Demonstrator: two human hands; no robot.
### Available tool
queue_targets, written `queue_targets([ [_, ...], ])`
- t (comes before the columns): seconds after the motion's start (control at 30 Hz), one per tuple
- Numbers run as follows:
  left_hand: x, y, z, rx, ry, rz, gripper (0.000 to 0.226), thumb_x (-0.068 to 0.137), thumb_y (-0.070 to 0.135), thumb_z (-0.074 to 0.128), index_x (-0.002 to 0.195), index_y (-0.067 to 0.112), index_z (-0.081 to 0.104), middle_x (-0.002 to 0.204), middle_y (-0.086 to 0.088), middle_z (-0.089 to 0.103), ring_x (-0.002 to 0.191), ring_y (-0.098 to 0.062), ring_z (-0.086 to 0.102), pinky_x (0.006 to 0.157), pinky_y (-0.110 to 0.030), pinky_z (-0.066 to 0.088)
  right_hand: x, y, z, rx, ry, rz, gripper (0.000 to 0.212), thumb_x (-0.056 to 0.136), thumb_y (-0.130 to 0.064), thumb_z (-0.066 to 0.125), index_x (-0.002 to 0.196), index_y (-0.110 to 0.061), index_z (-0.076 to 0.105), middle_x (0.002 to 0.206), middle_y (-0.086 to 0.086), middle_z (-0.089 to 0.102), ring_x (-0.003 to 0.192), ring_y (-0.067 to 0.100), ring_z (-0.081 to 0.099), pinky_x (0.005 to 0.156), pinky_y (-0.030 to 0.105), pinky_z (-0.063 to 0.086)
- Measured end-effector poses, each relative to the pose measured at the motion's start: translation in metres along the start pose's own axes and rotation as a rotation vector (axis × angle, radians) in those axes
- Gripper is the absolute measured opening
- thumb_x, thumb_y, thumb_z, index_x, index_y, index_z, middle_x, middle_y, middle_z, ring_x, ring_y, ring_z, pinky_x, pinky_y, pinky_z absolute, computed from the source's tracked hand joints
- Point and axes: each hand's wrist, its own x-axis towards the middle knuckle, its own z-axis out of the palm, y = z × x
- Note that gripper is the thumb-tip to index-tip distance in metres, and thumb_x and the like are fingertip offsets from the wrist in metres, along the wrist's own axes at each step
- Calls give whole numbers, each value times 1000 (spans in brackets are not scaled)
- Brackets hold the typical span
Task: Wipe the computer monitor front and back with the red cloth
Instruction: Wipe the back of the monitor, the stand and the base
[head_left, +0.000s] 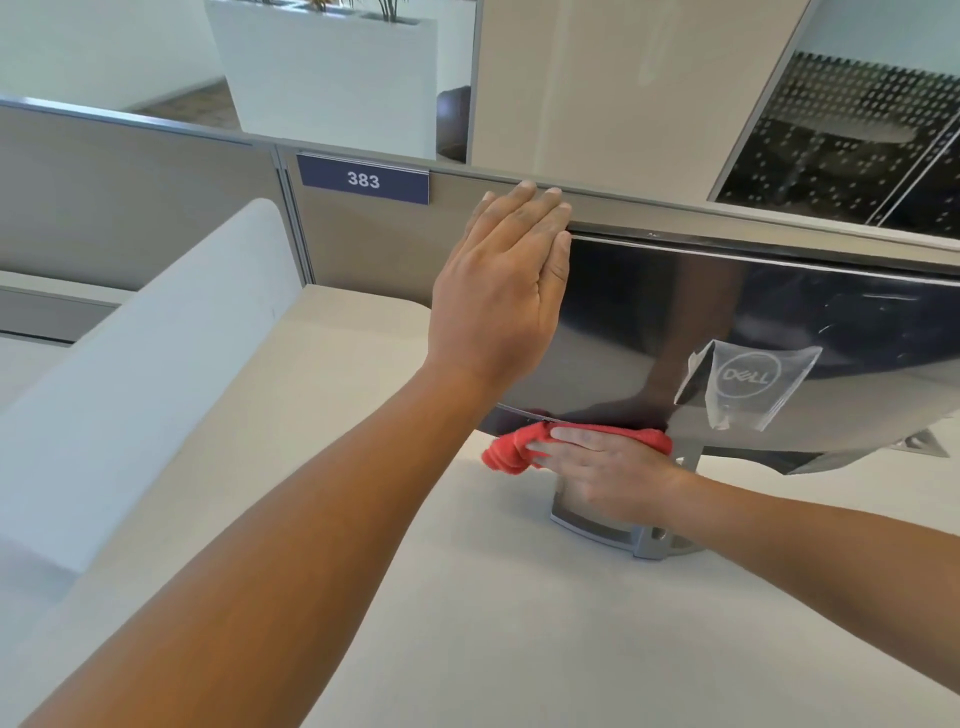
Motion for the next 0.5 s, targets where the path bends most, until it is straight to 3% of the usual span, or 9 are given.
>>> queue_targets([
  [0.1, 0, 2, 1, -3, 18, -1, 33, 102, 17, 45, 122, 4, 68, 128, -9, 66, 129, -25, 54, 114, -40, 37, -23, 0, 1, 78, 50, 95, 68, 98, -2, 7, 109, -4, 75, 139, 11, 59, 137, 25, 48, 118, 41, 22],
  [0.17, 0, 3, 3, -8, 26, -8, 33, 102, 18, 45, 122, 4, 68, 128, -9, 67, 129, -24, 54, 114, -39, 37, -27, -9, -3, 160, 100, 242, 63, 98, -4, 9, 123, -4, 67, 145, 8, 54, 140, 24, 44, 114, 39, 29],
  [0.23, -1, 4, 4, -15, 27, -25, 34, 102, 19, 45, 123, 5, 68, 129, -8, 66, 130, -23, 53, 114, -40, 37, -18, -33, -9, 364, 127, 496, 54, 93, -6, 24, 129, -10, 63, 145, 2, 54, 142, 24, 40, 116, 39, 28],
  [0.33, -2, 4, 4, -14, 17, -33, 35, 103, 20, 44, 124, 5, 67, 130, -8, 65, 131, -23, 52, 114, -41, 37, 20, -80, -35, 912, 183, 950, 59, 83, 3, 55, 141, -8, 53, 154, 1, 43, 148, 26, 28, 121, 31, 23],
  [0.4, -2, 5, 2, -21, 2, -27, 36, 103, 20, 43, 124, 5, 67, 130, -8, 65, 131, -24, 52, 114, -41, 37, 53, -93, -63, 1446, 285, 1299, 62, 89, 9, 53, 147, -12, 45, 159, -4, 28, 148, 19, 23, 117, 12, 14],
  [0.43, -2, 5, 1, -23, -9, -28, 36, 103, 21, 42, 124, 5, 67, 130, -8, 65, 131, -23, 52, 115, -41, 36, 70, -92, -76, 1691, 354, 1477, 57, 94, 8, 47, 147, -14, 45, 158, -5, 30, 147, 17, 28, 113, 9, 16],
  [0.5, -1, 6, -1, -21, -28, -38, 38, 104, 24, 40, 125, 7, 67, 131, -7, 64, 132, -22, 51, 117, -38, 34, 96, -76, -100, 2035, 424, 1806, 51, 100, 3, 42, 145, -20, 48, 142, -10, 48, 130, 16, 50, 111, 18, 31],
])
